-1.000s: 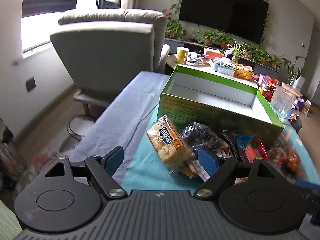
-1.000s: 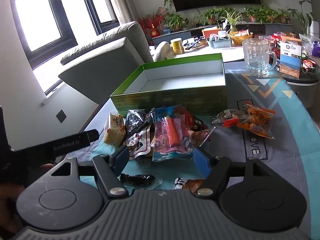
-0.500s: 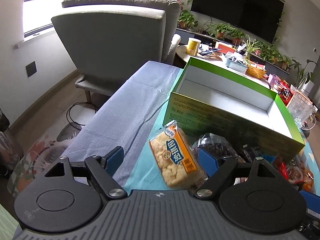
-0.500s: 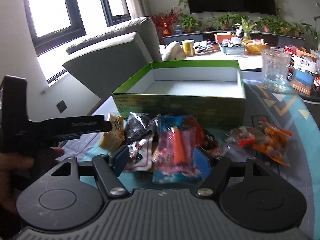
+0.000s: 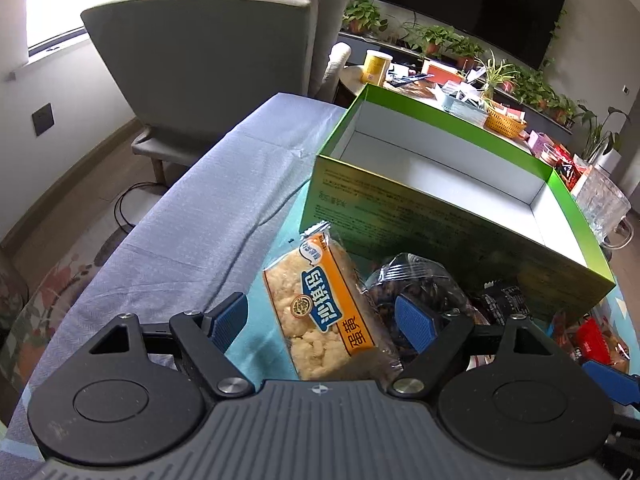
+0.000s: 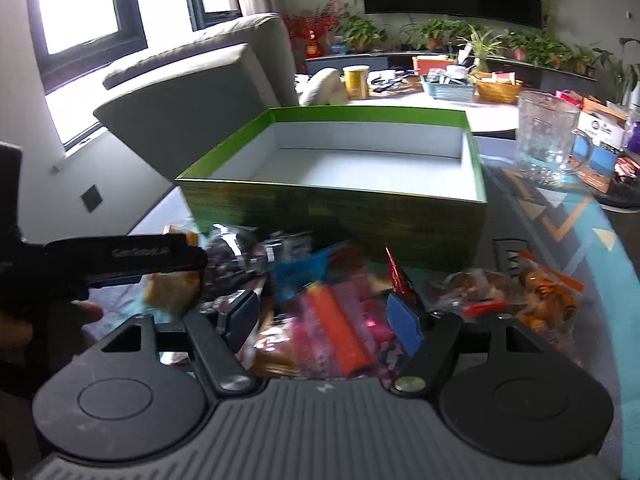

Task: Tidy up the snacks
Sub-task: 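Grasp the blue-labelled cracker bag with left gripper while right grasps pink candy packet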

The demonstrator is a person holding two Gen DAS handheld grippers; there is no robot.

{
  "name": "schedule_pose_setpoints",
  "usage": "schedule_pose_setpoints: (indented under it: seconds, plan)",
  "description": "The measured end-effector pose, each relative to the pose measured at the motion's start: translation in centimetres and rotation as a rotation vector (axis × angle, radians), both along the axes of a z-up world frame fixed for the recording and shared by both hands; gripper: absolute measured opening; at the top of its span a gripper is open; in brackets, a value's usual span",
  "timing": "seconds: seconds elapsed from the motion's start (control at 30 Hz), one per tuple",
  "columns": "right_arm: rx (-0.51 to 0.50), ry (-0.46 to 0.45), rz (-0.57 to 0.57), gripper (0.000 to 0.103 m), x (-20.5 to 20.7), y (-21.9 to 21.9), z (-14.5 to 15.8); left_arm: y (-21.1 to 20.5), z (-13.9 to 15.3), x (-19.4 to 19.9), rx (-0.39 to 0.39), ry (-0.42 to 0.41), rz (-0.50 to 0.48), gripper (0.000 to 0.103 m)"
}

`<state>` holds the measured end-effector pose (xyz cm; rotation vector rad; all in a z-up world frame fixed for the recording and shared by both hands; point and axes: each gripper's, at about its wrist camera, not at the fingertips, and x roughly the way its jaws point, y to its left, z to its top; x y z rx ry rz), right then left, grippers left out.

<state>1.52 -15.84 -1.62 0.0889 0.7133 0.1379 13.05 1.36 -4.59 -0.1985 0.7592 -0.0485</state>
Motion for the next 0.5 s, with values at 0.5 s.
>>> schedule_pose_setpoints:
  seconds: [0.5]
  plan:
    - [-0.094,-0.023,0.054,0.035,0.1,0.7,-0.9,0.6,0.3,-0.2,-0.055,-0.028,-0.019,0.047]
